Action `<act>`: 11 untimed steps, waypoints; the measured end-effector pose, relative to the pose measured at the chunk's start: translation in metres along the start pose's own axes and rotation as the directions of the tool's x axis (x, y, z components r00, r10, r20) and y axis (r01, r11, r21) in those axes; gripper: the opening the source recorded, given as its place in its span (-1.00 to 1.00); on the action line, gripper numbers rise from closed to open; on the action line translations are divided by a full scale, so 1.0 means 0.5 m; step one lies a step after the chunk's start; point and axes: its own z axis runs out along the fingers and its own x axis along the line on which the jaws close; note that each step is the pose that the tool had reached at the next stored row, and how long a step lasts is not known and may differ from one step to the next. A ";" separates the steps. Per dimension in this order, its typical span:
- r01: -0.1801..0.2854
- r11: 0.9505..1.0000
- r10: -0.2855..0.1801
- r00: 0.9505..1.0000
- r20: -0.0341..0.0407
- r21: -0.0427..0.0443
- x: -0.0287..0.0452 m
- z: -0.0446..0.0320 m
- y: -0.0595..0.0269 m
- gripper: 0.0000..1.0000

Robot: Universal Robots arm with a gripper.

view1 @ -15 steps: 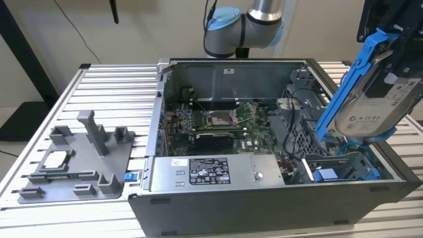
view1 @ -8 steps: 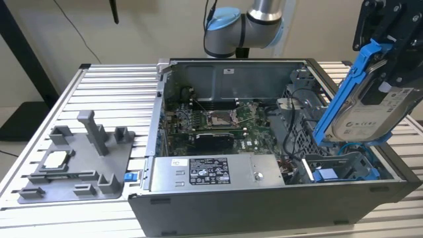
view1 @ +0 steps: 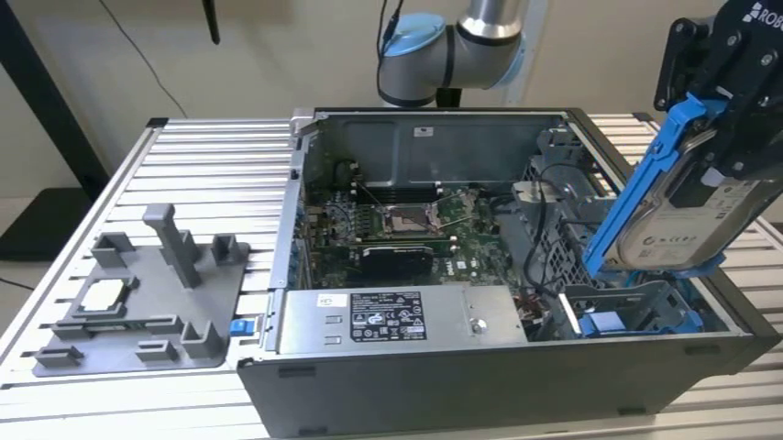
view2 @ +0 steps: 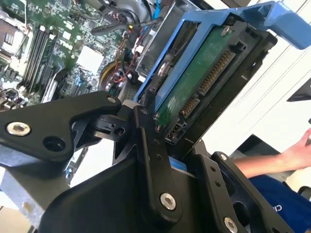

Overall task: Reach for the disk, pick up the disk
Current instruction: 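Pick up the disk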

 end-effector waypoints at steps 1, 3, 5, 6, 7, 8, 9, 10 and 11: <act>0.000 1.000 0.000 1.000 0.000 0.000 0.000 0.000 -0.001 -1.00; 0.000 1.000 0.000 1.000 0.000 0.000 0.000 0.000 -0.002 -1.00; 0.000 1.000 0.000 1.000 0.000 0.000 0.000 0.001 -0.002 -1.00; 0.000 1.000 0.000 1.000 0.000 0.000 0.000 0.001 -0.002 -1.00; 0.000 1.000 0.000 1.000 0.000 0.000 0.000 0.001 -0.002 -1.00; 0.000 1.000 0.000 1.000 0.000 0.000 0.000 0.001 -0.003 -1.00; 0.000 1.000 0.000 1.000 0.000 0.000 0.000 0.001 -0.003 -1.00; 0.000 1.000 0.000 1.000 0.000 0.000 0.000 0.001 -0.003 -1.00; 0.000 1.000 0.000 1.000 0.000 0.000 0.000 0.002 -0.003 -1.00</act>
